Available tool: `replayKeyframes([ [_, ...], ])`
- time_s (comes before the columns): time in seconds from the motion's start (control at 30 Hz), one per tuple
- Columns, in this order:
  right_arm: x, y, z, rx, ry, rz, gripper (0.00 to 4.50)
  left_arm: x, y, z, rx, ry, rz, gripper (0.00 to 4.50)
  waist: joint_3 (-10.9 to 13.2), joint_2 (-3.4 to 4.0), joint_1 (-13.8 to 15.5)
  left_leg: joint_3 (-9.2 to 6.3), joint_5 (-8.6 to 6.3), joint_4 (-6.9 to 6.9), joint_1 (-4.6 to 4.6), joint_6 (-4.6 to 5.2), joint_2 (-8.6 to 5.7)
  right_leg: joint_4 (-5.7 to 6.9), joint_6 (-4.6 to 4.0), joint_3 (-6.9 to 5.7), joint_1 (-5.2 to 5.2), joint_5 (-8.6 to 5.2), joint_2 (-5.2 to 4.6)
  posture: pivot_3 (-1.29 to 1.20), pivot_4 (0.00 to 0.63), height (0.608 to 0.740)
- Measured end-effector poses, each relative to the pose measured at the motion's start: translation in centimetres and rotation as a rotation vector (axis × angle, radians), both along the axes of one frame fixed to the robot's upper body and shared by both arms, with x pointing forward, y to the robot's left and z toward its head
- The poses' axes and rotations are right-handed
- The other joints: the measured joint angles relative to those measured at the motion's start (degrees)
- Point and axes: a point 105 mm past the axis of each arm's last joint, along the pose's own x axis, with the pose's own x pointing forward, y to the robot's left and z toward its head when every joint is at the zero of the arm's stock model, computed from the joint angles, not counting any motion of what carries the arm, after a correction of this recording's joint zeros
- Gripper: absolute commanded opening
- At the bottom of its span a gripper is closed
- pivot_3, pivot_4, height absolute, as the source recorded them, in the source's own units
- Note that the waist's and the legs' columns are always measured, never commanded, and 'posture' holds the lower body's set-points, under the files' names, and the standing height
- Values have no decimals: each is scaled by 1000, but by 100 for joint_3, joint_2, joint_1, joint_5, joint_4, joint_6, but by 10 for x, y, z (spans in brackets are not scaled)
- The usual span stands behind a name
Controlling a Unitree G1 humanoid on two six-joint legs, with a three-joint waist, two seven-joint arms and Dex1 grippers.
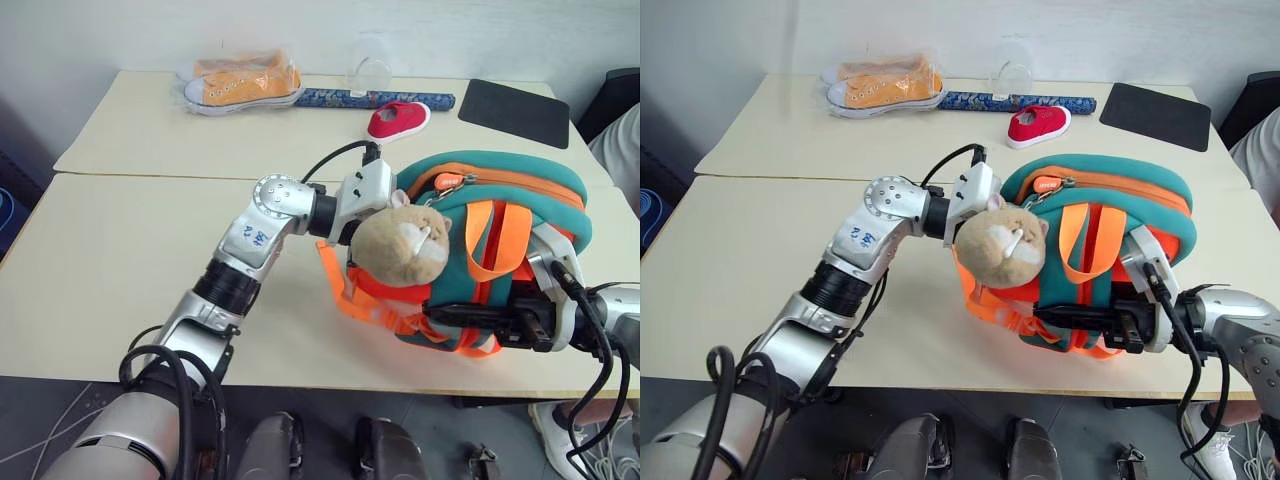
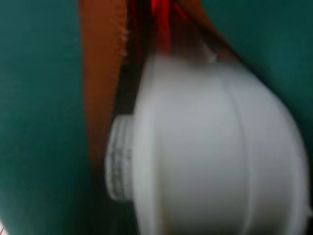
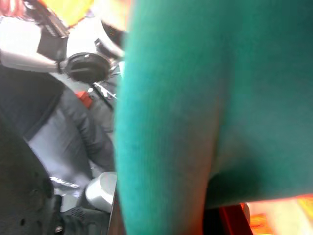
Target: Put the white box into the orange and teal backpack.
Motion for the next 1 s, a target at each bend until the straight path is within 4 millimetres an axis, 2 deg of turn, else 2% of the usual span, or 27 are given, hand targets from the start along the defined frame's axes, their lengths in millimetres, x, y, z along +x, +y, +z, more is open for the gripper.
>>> replayKeyframes([
  [0.1,0,0,-2,12,6,-14,0,4,8,7,-53,35,12,3401,0,0,-30,-17,1,20,-18,2,1,4,3,-16,-1,2,-2,0,150,740],
  [0.2,-1,1,-4,12,11,-25,0,3,38,17,-92,50,-29,4218,0,2,-97,-23,3,25,-22,-3,5,10,3,-30,-3,2,-2,0,150,740],
  [0.3,1,-2,-5,9,7,-41,0,-1,79,12,-26,9,-68,4218,-1,4,-117,-26,6,22,-21,-10,6,11,2,-44,-2,1,2,0,150,740],
  [0.4,5,-6,-4,7,-8,-61,0,-7,112,1,51,-10,-94,4218,-1,4,-90,-30,6,30,-29,-8,3,10,2,-50,-3,1,-1,0,150,740],
  [0.5,8,-8,-3,5,-23,-66,0,-10,125,3,48,-37,-101,4218,-1,4,-31,-54,2,51,-43,-1,-4,11,3,-57,2,3,-7,0,150,740],
  [0.63,10,-9,-5,0,-25,-66,0,-25,120,17,-23,-106,-131,4218,-1,4,-46,-60,-4,51,-45,9,-10,8,12,-55,11,9,-13,0,150,740],
  [0.8,13,-8,-4,2,-28,-55,0,-44,87,25,-127,-174,-149,4218,-1,4,-55,-60,2,54,-44,9,-10,17,15,-59,15,11,-7,0,150,740],
  [0.93,15,-9,-6,1,-20,-52,0,-49,73,32,-179,-202,-152,4218,-1,4,-60,-58,5,53,-41,7,-8,16,15,-58,15,11,-5,0,150,740],
  [1.0,17,-8,-6,4,-23,-54,0,-49,68,31,-182,-213,-144,3829,-1,4,-59,-58,5,54,-41,6,-8,16,15,-59,14,11,-4,0,150,740],
])
